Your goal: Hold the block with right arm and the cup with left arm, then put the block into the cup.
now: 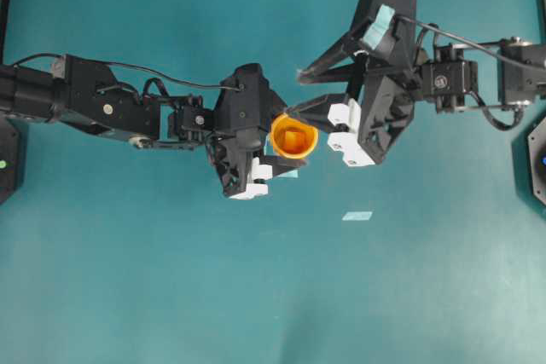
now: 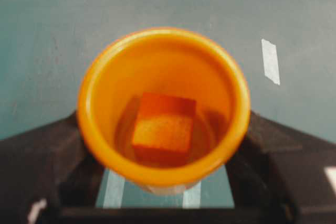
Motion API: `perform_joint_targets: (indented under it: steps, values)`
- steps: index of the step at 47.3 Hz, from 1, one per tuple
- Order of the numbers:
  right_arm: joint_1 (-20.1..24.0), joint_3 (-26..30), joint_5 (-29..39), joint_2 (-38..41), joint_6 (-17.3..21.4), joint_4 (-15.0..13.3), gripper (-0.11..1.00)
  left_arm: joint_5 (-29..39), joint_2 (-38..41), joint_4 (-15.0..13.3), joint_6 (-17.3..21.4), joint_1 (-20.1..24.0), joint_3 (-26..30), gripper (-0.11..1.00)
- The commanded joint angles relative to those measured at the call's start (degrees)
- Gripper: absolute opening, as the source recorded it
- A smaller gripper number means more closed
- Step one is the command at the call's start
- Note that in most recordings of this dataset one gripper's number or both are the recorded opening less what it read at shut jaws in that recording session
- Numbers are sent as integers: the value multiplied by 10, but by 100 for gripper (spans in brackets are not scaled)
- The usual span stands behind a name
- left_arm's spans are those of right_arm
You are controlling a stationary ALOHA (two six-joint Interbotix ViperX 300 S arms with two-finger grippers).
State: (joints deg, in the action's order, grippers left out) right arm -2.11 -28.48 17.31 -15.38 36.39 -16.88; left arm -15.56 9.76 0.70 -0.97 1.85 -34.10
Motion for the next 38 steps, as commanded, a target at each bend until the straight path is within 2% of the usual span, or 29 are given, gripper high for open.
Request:
perform_joint_targets:
  steps: [1,38]
  values:
    - [-1,18,-1,-15,0,-2,61,-4,-17,2,0,-1,11,62]
    - [-1,26,-1,-15,0,-2,61,-5,-16,2,0,-1,12,62]
